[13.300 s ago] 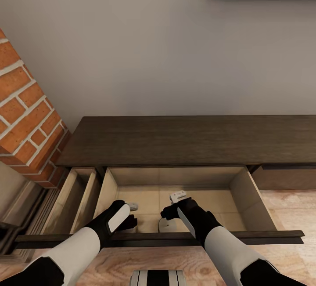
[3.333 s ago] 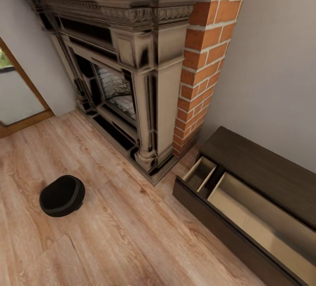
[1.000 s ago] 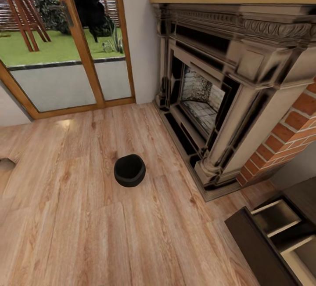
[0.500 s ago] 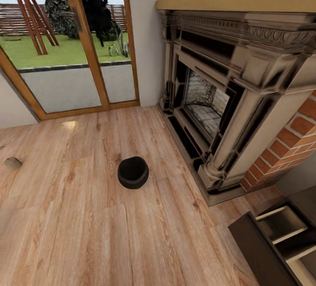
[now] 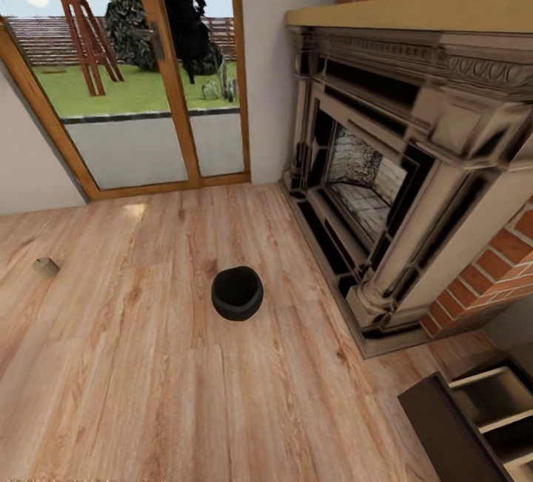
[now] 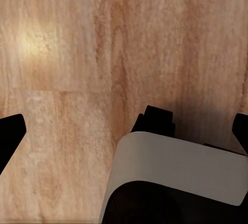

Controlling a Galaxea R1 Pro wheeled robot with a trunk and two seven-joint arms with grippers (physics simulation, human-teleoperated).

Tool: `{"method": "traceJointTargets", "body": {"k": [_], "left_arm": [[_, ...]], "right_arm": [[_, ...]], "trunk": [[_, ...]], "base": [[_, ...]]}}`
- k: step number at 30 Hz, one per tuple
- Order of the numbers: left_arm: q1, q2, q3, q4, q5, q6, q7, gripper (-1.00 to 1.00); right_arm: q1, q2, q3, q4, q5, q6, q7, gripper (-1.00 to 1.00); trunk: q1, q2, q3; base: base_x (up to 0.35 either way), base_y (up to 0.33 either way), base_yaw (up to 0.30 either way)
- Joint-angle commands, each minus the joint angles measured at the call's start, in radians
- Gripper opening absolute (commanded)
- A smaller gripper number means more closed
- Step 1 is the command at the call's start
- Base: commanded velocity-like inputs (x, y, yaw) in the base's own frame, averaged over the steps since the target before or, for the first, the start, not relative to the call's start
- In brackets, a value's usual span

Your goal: Place each of the two pumpkins and all three candles from the living room inside a cabinet in the living room (use any cabinet), then make sure every cabinet is closed, and position the cauldron so it is next to a table in the living room.

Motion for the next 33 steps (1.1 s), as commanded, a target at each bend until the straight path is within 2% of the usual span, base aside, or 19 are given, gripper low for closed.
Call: {"method": "traceJointTargets", "body": {"k": [1,33], "left_arm": [[0.000,-0.001,0.000,0.000,0.000,0.000,0.000,1.00],[0.000,-0.002,0.000,0.000,0.000,0.002,-0.001,1.00]], "right_arm": [[0.000,0.000,0.000,0.000,0.000,0.000,0.000,1.00],[0.002,0.000,0.000,0.001,0.001,0.000,0.000,1.00]], "trunk": [[0.000,0.000,0.001],[0.000,0.000,0.021]], "base": [[0.000,0.000,0.243],[0.000,0.000,0.273]]}}
